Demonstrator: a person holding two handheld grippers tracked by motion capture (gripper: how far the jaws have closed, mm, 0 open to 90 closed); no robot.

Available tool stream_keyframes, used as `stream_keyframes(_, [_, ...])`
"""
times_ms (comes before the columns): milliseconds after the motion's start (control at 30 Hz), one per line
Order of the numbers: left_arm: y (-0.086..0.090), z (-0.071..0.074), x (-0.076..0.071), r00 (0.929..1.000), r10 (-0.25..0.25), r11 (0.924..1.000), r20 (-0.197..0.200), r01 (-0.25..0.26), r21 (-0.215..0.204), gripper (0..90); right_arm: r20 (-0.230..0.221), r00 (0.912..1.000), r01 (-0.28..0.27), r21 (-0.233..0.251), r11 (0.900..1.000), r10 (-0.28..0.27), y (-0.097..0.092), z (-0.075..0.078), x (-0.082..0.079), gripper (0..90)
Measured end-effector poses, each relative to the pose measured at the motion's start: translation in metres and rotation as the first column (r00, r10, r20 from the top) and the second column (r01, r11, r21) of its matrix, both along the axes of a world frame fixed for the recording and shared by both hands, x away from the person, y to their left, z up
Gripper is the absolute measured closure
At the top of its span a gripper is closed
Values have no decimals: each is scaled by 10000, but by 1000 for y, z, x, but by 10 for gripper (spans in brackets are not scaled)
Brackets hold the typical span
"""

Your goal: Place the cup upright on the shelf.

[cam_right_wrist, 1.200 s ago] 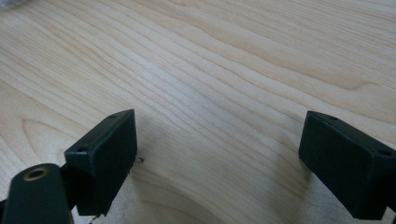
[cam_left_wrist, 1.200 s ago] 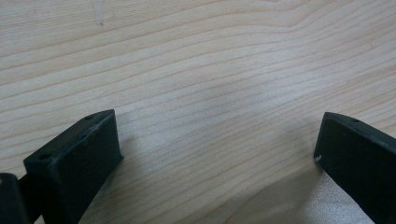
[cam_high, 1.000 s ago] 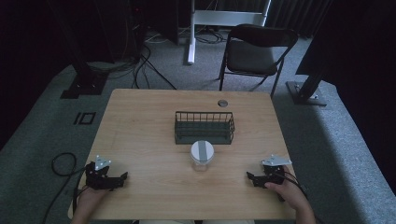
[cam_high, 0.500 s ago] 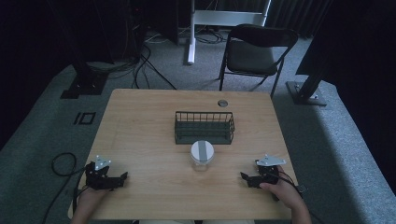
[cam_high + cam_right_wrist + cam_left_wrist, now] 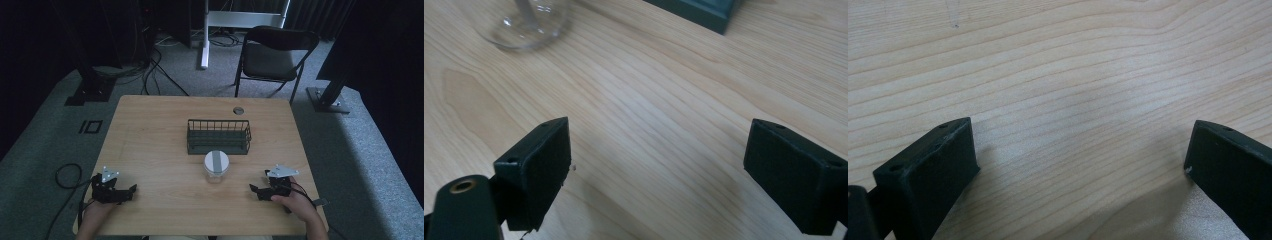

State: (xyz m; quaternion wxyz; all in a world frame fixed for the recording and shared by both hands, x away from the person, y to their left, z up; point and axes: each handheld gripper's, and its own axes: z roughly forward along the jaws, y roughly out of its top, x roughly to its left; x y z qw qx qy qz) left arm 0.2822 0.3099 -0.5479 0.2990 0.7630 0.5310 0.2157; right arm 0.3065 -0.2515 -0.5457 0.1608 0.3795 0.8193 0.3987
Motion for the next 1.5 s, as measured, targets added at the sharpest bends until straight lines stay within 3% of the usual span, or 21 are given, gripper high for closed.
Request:
stream_keyframes(733, [0, 0, 0, 10000, 8, 10000, 4, -8, -13, 6, 283, 9950, -973, 370, 9946, 963, 43, 7, 3, 113])
stream_keyframes(1500, [0, 0, 0, 10000, 12, 10000, 7, -12, -18, 6, 751, 9814, -1823, 738, 9805, 1768, 95, 14, 10, 113])
